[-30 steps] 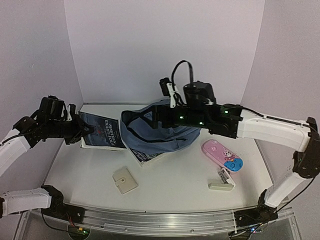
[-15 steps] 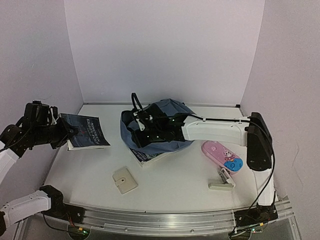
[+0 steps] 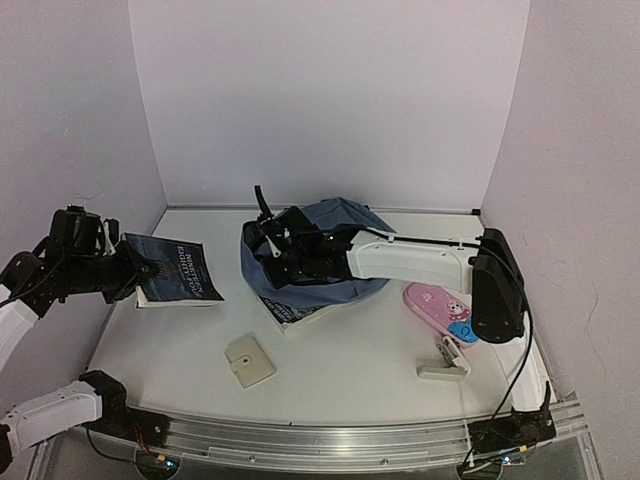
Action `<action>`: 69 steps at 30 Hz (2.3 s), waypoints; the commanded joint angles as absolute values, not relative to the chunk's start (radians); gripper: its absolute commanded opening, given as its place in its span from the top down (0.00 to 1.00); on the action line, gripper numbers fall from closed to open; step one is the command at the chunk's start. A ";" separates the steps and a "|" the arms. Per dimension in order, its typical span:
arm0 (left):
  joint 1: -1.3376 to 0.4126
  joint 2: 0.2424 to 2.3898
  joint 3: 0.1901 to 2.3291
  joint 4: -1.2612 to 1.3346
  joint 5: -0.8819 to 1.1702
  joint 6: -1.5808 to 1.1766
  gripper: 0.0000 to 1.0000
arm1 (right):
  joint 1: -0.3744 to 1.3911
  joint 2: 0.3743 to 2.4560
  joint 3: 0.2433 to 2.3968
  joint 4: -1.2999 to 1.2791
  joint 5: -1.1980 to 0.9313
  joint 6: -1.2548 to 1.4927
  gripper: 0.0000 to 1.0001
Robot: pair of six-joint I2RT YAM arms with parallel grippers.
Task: Pack the student bag
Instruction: Place the book in the student bag, then unzip the student bag at the center of the board.
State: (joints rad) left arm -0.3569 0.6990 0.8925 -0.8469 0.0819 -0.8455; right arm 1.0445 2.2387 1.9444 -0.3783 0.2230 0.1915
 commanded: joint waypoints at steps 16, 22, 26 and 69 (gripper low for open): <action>-0.354 0.648 0.964 -0.745 0.142 -0.838 1.00 | 1.023 2.297 1.999 -0.394 0.125 0.194 0.66; -0.354 0.651 0.961 -0.746 0.146 -0.838 1.00 | 1.019 2.327 2.016 -0.393 0.141 0.203 0.64; -0.354 0.651 0.964 -0.745 0.146 -0.839 1.00 | 1.012 2.332 2.024 -0.393 0.191 0.220 0.74; -0.354 0.710 0.997 -0.657 0.210 -0.848 1.00 | 0.864 2.108 1.824 -0.159 -0.139 0.386 1.00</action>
